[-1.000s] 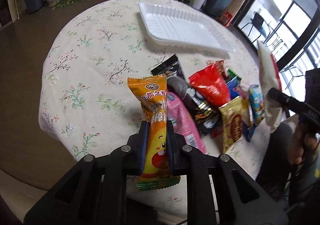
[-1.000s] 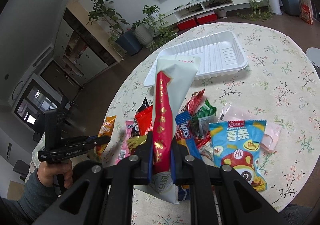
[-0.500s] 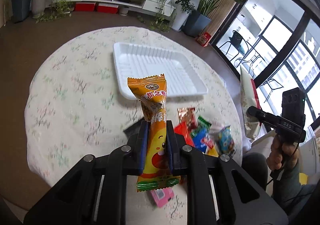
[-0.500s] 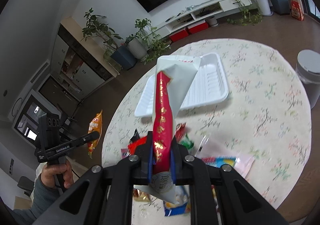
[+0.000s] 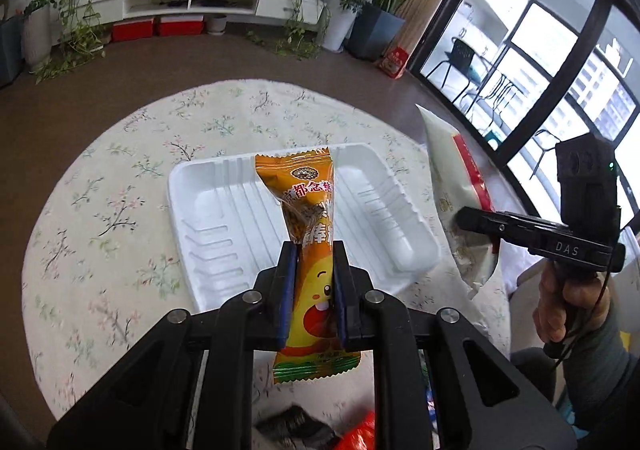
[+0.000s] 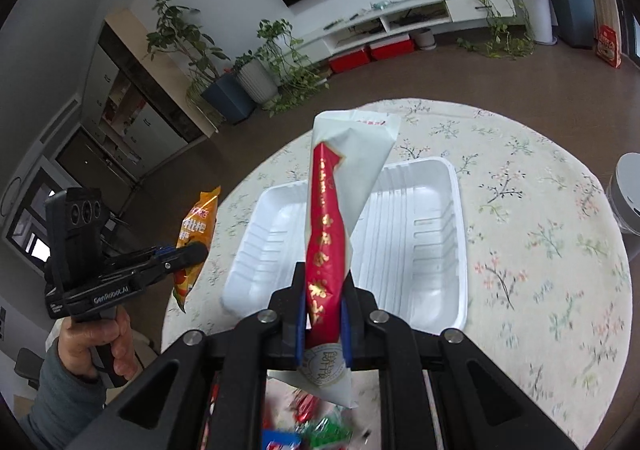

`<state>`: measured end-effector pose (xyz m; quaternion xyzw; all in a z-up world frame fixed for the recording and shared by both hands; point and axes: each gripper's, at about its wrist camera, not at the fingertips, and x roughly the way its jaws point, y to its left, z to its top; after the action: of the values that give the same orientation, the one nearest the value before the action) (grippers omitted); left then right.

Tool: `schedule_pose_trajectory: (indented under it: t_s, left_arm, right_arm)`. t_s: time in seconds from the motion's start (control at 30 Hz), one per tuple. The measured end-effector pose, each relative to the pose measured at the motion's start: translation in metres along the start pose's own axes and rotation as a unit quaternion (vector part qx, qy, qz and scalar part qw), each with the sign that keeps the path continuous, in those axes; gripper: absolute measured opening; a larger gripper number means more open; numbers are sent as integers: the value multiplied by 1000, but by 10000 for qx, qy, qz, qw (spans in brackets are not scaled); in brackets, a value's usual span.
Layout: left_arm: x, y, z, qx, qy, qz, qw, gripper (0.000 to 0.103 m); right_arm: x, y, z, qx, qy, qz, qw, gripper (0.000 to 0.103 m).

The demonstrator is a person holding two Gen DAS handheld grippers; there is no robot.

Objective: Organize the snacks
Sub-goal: 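Carry the white packet and orange snack with both tools over the white tray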

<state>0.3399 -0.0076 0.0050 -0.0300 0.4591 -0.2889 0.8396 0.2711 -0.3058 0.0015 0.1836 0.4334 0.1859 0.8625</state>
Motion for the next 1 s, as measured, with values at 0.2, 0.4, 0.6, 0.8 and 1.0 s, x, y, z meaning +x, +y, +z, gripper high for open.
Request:
schedule_pose_trajectory:
  t_s: [0.2,0.4,0.6,0.8,1.0]
  left_arm:
    - [63,21,11,-225,395,177,9988,15]
    - [97,43,13,-424,500,278,9975,15]
    - [114,52,8,-444,624,342,9965,15]
    - [119,50,4,-405,658,478,9959,16]
    - [124,44,1,-307,675,546,9958,17]
  right_arm:
    - [48,-17,13,27,425,-215,9989,15]
    - [74,-28,18,33,666,-384,9970,15]
    - [93,-31,23,-43,909,-535,9944,15]
    - [107,-36,22,-77,984,-686,9927,16]
    - [106,-33,19,-279,970,-850,9913,19]
